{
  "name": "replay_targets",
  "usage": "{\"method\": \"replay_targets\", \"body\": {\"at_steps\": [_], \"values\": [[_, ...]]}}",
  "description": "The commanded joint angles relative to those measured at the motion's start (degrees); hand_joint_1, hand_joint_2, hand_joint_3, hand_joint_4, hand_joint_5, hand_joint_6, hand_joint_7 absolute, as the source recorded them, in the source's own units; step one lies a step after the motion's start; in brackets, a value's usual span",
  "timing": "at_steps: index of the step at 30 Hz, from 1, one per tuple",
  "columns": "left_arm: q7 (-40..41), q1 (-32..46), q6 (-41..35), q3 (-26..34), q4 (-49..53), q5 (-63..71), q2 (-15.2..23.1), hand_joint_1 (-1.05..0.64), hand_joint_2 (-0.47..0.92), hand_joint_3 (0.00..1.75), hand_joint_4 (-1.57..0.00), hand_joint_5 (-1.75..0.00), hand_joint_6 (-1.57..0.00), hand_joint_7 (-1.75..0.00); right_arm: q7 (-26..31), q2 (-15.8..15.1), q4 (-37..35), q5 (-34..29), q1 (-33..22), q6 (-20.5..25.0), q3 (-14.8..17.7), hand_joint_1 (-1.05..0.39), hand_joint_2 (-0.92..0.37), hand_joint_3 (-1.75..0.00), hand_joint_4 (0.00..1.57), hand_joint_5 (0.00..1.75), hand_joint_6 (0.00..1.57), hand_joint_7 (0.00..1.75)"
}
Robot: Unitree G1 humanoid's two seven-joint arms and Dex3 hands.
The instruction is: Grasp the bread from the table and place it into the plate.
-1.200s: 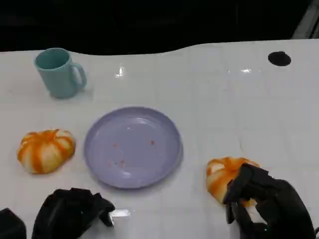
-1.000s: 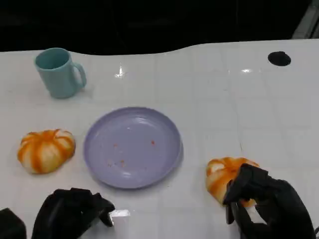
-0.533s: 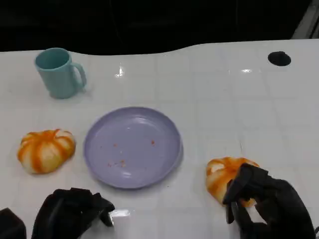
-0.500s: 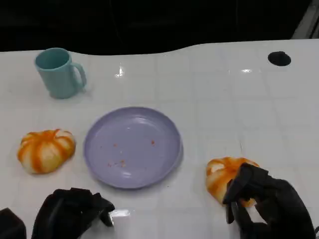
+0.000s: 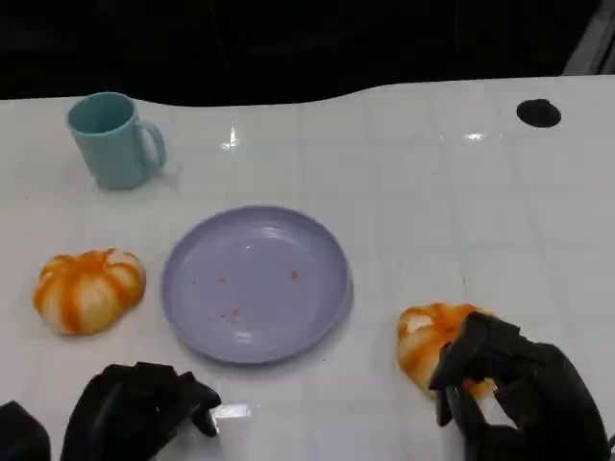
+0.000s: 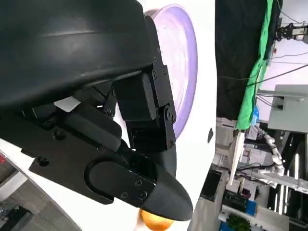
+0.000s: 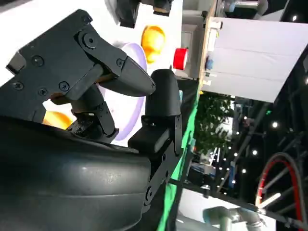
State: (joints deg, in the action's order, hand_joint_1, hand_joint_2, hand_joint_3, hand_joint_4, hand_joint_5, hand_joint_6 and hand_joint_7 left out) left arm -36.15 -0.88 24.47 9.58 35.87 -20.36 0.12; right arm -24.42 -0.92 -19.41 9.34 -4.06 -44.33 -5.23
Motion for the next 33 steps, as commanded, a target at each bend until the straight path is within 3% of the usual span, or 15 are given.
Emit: {"method": "replay_targets", "body": {"at_steps": [1, 5, 9, 11, 15, 17, 22, 26, 33], "values": [[-0.1, 0.0, 0.4, 0.4, -0.1, 0.0, 0.7, -1.03, 0.83, 0.0, -0.76, -1.64, -1.57, -0.15, 1.4, -1.6, 0.8, -1.9, 0.8, -1.0, 1.2, -0.29, -0.6, -0.91, 0.72, 1.43, 0.78, 1.06], [0.2, 0.0, 0.4, 0.3, -0.1, 0.4, 0.8, -1.05, 0.82, 0.0, -0.77, -1.64, -1.57, -0.16, 0.7, -4.3, 1.8, -4.1, 2.2, -1.4, 0.9, -0.35, -0.85, -0.42, 0.61, 1.34, 0.68, 0.91], [0.4, -0.1, 0.7, 0.2, 0.1, 0.7, 0.8, -1.05, 0.82, 0.0, -0.77, -1.64, -1.57, -0.16, 1.5, -8.2, 4.9, -9.2, 3.0, -0.3, 0.9, -0.42, -0.92, -0.25, 0.48, 1.2, 0.56, 0.81], [0.2, -0.1, 0.8, 0.1, 0.1, 0.6, 0.7, -1.05, 0.82, 0.0, -0.77, -1.64, -1.57, -0.15, 3.8, -10.3, 7.1, -15.0, 3.4, -0.6, 1.8, -0.49, -0.92, -0.24, 0.4, 1.11, 0.47, 0.74], [0.5, 0.1, 0.3, 0.0, -0.5, 0.7, 0.6, -1.05, 0.82, 0.0, -0.77, -1.64, -1.57, -0.15, 6.9, -14.9, 14.5, -26.1, 3.1, 3.5, 3.2, -0.58, -0.92, -0.24, 0.25, 0.9, 0.33, 0.58], [0.7, 0.0, 0.6, -0.1, -0.4, 1.0, 0.6, -1.05, 0.82, 0.0, -0.77, -1.64, -1.57, -0.16, 7.5, -16.8, 17.4, -29.1, 3.2, 5.3, 3.4, -0.58, -0.92, -0.2, 0.22, 0.73, 0.31, 0.41], [0.9, 0.1, 0.3, 0.0, -0.7, 1.0, 0.3, -1.05, 0.82, 0.0, -0.77, -1.64, -1.57, -0.17, 5.4, -20.4, 26.2, -34.0, 2.4, 15.2, 2.9, -0.59, -0.92, -0.14, 0.13, 0.48, 0.32, 0.13], [1.3, 0.5, 0.1, -0.3, -1.4, 1.4, 0.1, -1.05, 0.82, 0.0, -0.77, -1.64, -1.57, -0.17, 2.5, -22.8, 34.4, -39.3, 1.9, 24.1, 2.3, -0.58, -0.91, -0.03, 0.09, 0.36, 0.32, 0.04], [1.8, 0.8, -0.2, -0.5, -2.0, 1.6, 0.0, -1.05, 0.82, 0.0, -0.77, -1.64, -1.57, -0.18, 2.7, -24.4, 39.6, -50.8, 2.4, 30.8, -0.8, -0.64, -0.91, -0.01, 0.06, 0.32, 0.28, 0.0]]}}
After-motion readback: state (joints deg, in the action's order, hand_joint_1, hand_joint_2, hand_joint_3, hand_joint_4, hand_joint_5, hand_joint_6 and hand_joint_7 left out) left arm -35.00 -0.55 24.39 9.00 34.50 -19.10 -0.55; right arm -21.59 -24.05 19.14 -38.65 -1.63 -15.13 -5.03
